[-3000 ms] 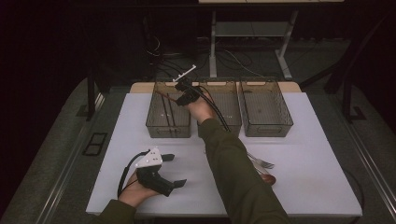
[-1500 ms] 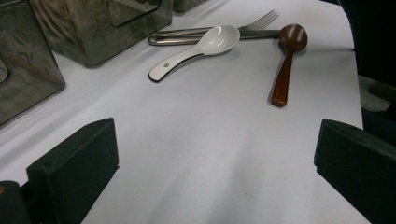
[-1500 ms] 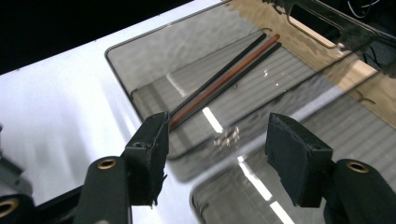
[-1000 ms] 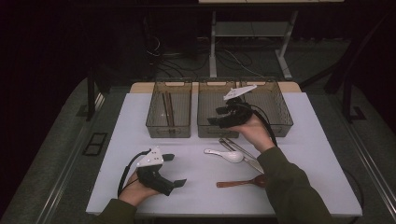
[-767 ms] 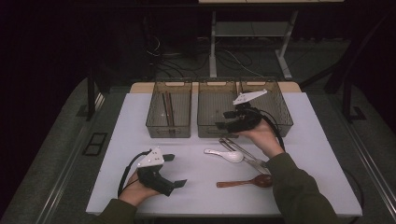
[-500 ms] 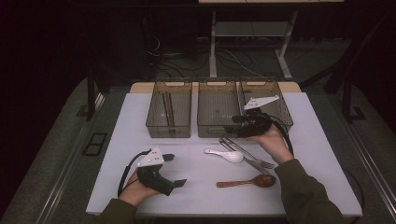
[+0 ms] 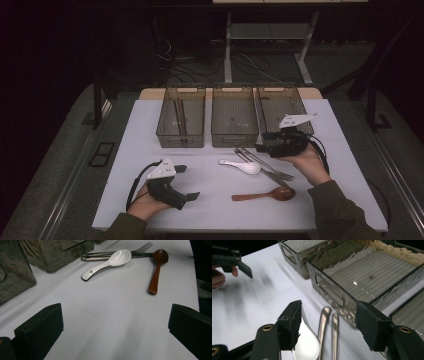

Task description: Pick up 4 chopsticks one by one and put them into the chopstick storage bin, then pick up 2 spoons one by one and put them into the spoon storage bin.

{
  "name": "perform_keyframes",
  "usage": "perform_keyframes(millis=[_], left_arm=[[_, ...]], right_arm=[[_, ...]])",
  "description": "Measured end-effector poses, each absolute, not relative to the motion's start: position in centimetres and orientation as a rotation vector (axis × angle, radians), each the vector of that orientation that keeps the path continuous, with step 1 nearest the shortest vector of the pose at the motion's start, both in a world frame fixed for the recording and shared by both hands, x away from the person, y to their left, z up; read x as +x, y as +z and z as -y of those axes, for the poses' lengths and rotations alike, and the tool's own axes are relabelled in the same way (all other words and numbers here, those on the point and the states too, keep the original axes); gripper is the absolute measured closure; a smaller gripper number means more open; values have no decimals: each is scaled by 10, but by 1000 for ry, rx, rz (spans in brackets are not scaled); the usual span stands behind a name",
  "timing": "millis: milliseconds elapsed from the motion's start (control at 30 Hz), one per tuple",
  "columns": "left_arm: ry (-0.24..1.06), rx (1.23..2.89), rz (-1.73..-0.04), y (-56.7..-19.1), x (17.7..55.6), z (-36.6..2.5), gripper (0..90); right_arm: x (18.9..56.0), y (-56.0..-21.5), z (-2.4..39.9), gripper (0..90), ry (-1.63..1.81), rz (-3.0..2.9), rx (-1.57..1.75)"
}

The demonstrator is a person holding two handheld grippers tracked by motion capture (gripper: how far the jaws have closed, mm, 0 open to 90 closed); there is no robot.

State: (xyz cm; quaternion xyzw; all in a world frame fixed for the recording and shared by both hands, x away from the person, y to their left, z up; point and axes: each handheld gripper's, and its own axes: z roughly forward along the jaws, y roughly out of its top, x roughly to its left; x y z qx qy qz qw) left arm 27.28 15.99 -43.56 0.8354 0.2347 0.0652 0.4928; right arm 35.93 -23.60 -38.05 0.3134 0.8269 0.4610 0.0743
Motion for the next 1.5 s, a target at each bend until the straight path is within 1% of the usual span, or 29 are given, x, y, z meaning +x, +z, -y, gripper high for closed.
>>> perform_keyframes(millis=[500,700,733,800,933,1000,1133,1300,1500], left_arm=[[163,2034,-566,-436,273,-160,0],[167,2032,-566,-436,272,-160,0],[168,2032,-567,-436,272,-160,0],[163,2029,-571,-435,272,-161,0],[164,2024,-576,-435,272,-161,0],[166,2028,-576,-435,272,-161,0],[165,2031,-580,-436,272,-161,0],[165,2033,-578,-436,272,-161,0],[164,2032,-571,-436,272,-160,0]], right_arm=[[326,-387,271,385,1371,-2488,957],[310,-395,281,412,1352,-2489,983],[307,-396,283,427,1344,-2487,1000],[302,-398,288,493,1325,-2478,1007],[291,-398,299,663,1311,-2459,1027],[286,-400,304,732,1279,-2473,1032],[278,-408,312,820,1231,-2514,1033],[270,-418,317,891,1185,-2571,1021],[265,-428,319,898,1095,-2608,1046]])
